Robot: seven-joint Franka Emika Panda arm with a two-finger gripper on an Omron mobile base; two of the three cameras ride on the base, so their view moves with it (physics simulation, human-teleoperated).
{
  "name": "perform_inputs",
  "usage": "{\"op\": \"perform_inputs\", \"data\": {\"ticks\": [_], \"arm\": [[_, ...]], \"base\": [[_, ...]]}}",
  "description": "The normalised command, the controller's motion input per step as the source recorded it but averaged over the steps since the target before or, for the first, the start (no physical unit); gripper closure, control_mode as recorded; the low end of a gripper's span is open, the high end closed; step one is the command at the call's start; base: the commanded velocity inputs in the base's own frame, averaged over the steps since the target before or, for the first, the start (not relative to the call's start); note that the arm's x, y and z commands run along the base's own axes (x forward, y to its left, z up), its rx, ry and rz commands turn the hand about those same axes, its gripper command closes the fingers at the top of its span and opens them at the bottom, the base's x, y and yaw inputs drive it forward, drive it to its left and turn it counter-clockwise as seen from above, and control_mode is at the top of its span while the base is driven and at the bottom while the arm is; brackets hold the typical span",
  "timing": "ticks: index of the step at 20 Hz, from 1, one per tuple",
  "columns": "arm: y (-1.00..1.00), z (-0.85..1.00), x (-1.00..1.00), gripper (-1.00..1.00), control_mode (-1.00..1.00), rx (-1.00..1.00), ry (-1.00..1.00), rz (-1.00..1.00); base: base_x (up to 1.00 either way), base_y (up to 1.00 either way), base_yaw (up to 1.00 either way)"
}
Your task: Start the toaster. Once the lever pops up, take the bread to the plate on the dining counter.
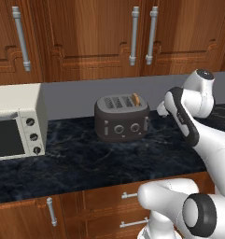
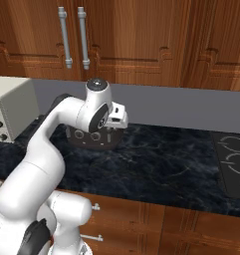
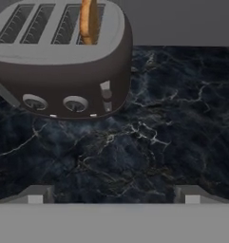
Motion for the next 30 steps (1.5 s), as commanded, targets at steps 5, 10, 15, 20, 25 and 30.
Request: {"op": "perform_inputs", "data": {"ticks": [5,10,15,20,25,30], "arm": [[0.0,-0.13,0.22,-1.0,-1.0,0.0,0.0,0.0],[0.0,-0.26,0.16,-1.0,-1.0,0.0,0.0,0.0],[0.0,-0.29,0.16,-1.0,-1.0,0.0,0.0,0.0],[0.0,-0.15,0.22,-1.0,-1.0,0.0,0.0,0.0],[0.0,-0.01,0.35,-1.0,-1.0,0.0,0.0,0.0],[0.0,0.0,0.36,-1.0,-1.0,0.0,0.0,0.0]], "base": [[0.0,0.0,0.0],[0.0,0.0,0.0],[0.0,0.0,0.0],[0.0,0.0,0.0],[0.0,0.0,0.0],[0.0,0.0,0.0]]}}
